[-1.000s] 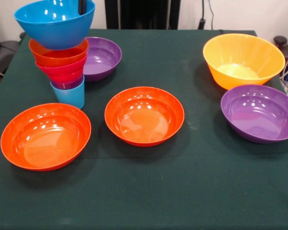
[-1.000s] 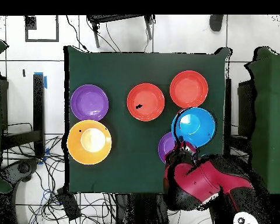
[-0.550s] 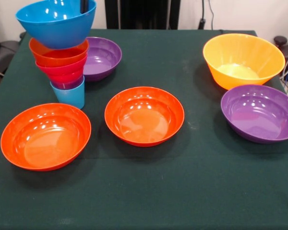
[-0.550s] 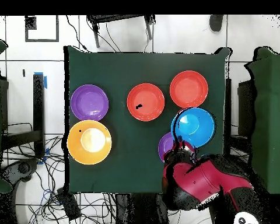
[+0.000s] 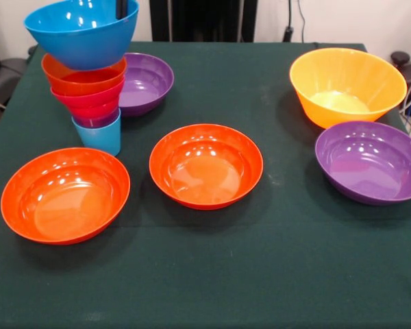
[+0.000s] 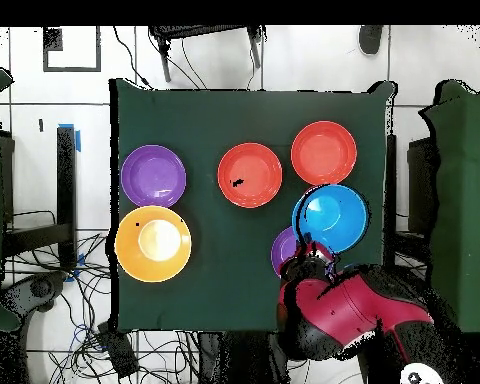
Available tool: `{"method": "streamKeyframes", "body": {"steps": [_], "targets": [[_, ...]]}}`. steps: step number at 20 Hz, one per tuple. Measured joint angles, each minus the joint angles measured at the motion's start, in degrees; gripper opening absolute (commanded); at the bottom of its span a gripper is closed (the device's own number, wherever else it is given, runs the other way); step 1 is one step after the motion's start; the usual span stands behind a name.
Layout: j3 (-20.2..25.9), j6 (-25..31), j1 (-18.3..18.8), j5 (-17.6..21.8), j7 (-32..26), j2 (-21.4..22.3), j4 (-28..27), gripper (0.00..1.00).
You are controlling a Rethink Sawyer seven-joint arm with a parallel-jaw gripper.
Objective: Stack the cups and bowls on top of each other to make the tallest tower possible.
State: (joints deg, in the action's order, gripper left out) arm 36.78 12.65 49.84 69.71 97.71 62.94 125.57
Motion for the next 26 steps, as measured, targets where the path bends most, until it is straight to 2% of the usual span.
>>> {"method": "streamKeyframes", "body": {"steps": [12,26], "targets": [[1.0,0.0,0.0,-1.6,0.0,0.0,0.0,0.00],[3.2,0.0,0.6,-1.6,0.0,-0.1,0.0,0.00]]}}
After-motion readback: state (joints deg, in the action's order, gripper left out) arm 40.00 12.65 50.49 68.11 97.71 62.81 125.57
